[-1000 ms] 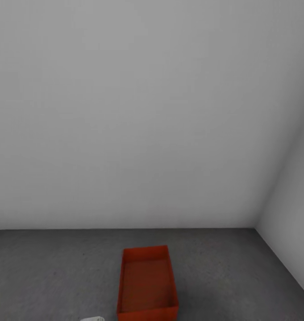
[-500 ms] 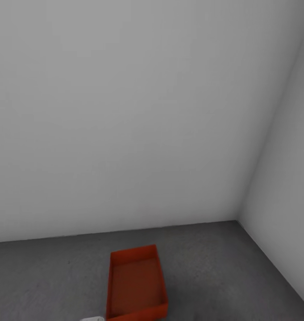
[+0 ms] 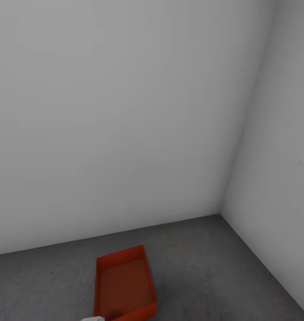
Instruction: Move the two storage containers from the living room to the garage. In the garage, place one container on the floor and stack the other container on top of it (either order is fine).
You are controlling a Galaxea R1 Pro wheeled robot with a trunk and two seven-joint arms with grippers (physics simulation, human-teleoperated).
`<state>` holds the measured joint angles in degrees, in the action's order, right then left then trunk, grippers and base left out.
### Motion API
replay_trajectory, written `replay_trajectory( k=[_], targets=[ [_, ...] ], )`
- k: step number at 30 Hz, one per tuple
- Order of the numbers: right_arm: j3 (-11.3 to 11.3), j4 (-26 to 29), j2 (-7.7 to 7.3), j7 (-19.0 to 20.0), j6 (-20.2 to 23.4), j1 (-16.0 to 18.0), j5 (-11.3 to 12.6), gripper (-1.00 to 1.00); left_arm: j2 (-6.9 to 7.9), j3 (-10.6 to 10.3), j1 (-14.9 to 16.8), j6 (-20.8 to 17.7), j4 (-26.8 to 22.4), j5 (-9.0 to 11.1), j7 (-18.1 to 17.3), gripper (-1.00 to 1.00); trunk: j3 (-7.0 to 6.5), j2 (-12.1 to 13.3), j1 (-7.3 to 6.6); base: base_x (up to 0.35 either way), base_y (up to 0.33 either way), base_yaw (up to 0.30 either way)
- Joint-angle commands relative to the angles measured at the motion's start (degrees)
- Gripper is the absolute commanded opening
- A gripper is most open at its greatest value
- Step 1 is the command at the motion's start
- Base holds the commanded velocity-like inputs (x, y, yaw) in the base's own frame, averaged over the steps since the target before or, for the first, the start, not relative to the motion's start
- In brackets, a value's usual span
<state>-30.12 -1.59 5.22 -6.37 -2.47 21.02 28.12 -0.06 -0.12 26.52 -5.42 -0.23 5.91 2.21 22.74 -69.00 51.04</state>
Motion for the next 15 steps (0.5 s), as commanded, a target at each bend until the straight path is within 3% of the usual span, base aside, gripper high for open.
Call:
replay_trajectory(
  k=[1,7,15],
  targets=[
    [-0.5,-0.2,0.05,0.0,-0.3,0.1,0.5,1.0,-0.02,-0.1,0.0,-0.2,0.0,0.6,0.2,1.0,0.06,0.0,0.0,0.0,0.0,-0.246],
    [-0.5,-0.2,0.02,0.0,-0.3,0.1,0.8,1.0,0.03,-0.1,0.0,-0.2,0.0,0.6,0.2,1.0,0.06,0.0,0.0,0.0,0.0,-0.229],
    [-0.5,-0.2,-0.12,0.0,-0.3,0.1,2.5,1.0,0.08,-0.1,0.0,-0.2,0.0,0.6,0.2,1.0,0.06,0.0,0.0,0.0,0.0,-0.035]
  ],
)
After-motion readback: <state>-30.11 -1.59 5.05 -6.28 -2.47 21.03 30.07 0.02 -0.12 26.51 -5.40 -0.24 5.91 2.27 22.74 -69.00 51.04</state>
